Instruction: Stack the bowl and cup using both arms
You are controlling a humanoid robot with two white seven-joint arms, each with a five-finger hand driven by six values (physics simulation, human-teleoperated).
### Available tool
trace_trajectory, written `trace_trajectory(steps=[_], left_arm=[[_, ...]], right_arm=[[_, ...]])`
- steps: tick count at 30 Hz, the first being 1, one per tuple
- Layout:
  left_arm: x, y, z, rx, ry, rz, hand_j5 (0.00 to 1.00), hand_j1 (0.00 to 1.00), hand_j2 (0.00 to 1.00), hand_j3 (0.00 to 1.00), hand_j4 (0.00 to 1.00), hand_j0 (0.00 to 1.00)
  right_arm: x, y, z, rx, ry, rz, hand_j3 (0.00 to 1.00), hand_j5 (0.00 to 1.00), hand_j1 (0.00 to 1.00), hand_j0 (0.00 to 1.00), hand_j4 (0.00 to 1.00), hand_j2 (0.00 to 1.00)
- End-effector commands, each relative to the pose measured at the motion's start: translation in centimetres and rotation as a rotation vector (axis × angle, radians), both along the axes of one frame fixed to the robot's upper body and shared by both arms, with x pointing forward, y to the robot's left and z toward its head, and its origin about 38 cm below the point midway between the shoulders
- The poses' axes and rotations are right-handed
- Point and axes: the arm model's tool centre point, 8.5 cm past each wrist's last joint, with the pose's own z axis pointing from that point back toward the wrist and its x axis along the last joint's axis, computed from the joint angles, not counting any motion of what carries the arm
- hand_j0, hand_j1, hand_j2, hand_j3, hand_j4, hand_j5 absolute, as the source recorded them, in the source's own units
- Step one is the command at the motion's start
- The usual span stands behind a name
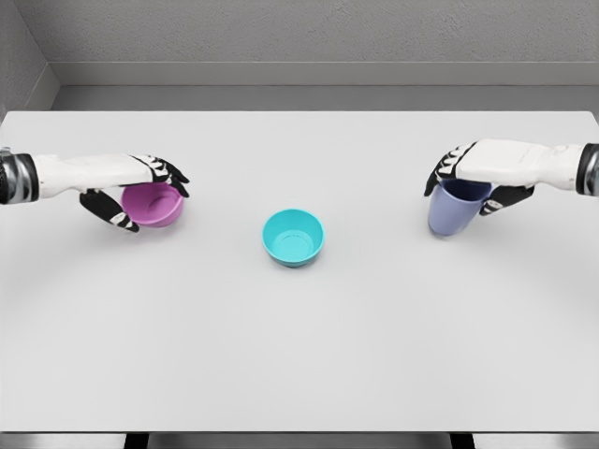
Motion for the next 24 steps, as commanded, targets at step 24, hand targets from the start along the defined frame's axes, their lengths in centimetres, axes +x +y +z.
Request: trace_trajectory(steps=[24], left_arm=[[1.4,-5.4,1.6,-0.046,-0.034,-0.099,0.77,0.77,0.77,0.77,0.77,0.77]], right_arm=[[-0.8,1.9,2.8,-0.012,-0.055,0.078,0.65,0.65,0.65,0.65,0.65,0.65]])
